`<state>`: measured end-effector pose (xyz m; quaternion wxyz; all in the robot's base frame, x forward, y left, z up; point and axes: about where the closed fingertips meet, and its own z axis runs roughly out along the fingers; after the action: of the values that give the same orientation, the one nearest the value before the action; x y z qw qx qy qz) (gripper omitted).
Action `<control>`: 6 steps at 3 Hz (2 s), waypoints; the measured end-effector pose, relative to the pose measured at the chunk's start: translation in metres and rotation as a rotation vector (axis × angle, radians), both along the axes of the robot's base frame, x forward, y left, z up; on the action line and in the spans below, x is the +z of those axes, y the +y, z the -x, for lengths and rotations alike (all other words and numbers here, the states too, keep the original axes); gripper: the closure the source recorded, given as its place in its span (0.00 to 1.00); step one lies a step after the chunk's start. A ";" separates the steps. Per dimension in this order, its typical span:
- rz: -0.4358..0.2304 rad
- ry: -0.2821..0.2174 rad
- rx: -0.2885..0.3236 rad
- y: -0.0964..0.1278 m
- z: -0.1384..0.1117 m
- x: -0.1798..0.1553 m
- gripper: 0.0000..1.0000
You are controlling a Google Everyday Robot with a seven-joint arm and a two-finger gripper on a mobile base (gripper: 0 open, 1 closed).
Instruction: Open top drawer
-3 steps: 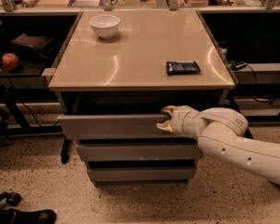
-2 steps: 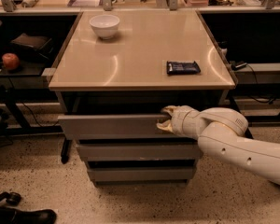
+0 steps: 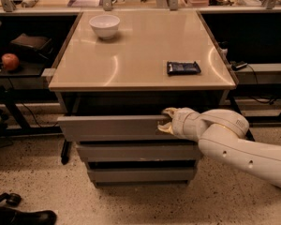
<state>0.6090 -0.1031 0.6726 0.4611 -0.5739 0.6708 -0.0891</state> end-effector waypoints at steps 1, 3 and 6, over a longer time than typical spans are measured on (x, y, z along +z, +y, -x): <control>0.000 0.000 0.000 0.002 0.000 0.001 1.00; -0.001 -0.013 0.010 0.006 0.006 0.007 1.00; 0.024 -0.010 0.015 -0.003 0.015 0.004 1.00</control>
Offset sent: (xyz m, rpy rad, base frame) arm -0.2748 -0.1124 -0.0857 -0.1644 0.0293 -0.1435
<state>0.5945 -0.1058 0.6764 0.4584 -0.5838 0.6631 -0.0967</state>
